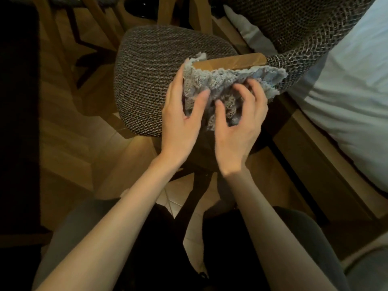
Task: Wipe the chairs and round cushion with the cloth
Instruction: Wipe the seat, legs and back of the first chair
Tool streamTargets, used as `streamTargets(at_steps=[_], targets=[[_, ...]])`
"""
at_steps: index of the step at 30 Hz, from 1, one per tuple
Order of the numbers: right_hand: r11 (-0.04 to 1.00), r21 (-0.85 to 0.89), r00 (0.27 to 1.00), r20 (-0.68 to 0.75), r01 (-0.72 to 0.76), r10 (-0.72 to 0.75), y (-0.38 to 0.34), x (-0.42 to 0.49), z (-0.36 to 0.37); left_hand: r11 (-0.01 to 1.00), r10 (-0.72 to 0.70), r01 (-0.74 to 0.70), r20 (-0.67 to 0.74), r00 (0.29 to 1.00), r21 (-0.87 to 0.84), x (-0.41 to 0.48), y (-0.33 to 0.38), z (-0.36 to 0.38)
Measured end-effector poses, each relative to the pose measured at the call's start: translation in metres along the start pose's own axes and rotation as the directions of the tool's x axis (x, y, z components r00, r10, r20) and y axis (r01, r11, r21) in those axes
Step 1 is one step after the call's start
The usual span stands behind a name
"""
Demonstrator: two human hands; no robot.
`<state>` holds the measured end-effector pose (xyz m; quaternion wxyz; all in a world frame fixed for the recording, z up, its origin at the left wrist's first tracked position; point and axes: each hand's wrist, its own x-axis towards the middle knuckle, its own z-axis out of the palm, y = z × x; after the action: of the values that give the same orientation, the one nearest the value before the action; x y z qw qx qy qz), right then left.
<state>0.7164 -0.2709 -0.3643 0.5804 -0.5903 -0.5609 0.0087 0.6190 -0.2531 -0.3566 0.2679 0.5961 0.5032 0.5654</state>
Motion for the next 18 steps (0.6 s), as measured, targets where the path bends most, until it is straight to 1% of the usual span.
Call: streamTargets(at_steps=[2,4,7,9,11,15,16,18], targets=[[0.997,-0.037,0.997,-0.030,0.068,-0.069,0.006,0.005,-0.003,0.999,0.025,-0.025,0.018,1.000,0.040,0.005,-0.007,-0.003],[0.997,-0.027,0.997,0.004,0.077,-0.077,0.011,0.010,-0.003,0.996,0.046,-0.048,0.025,0.999,0.080,0.007,-0.014,-0.005],[1.000,0.013,0.996,0.087,0.025,-0.026,0.013,0.008,-0.002,0.992,0.026,-0.032,0.051,0.998,0.124,0.002,-0.023,-0.008],[0.999,0.042,0.993,0.115,-0.011,0.006,0.016,0.003,0.000,0.988,-0.004,-0.008,0.080,0.997,0.151,-0.004,-0.031,-0.011],[0.997,0.062,0.984,0.174,-0.055,0.043,0.017,-0.002,0.003,0.983,-0.038,0.019,0.100,0.994,0.181,-0.010,-0.039,-0.015],[0.962,0.160,0.934,0.320,-0.220,0.161,0.015,-0.012,0.008,0.969,-0.092,0.063,0.111,0.990,0.237,-0.019,-0.049,-0.022],[0.954,0.174,0.927,0.331,-0.243,0.175,0.014,-0.013,0.008,0.968,-0.096,0.067,0.110,0.989,0.243,-0.020,-0.050,-0.024],[0.939,0.205,0.929,0.309,-0.277,0.206,0.013,-0.014,0.009,0.973,-0.094,0.068,0.109,0.990,0.219,-0.022,-0.048,-0.026]])
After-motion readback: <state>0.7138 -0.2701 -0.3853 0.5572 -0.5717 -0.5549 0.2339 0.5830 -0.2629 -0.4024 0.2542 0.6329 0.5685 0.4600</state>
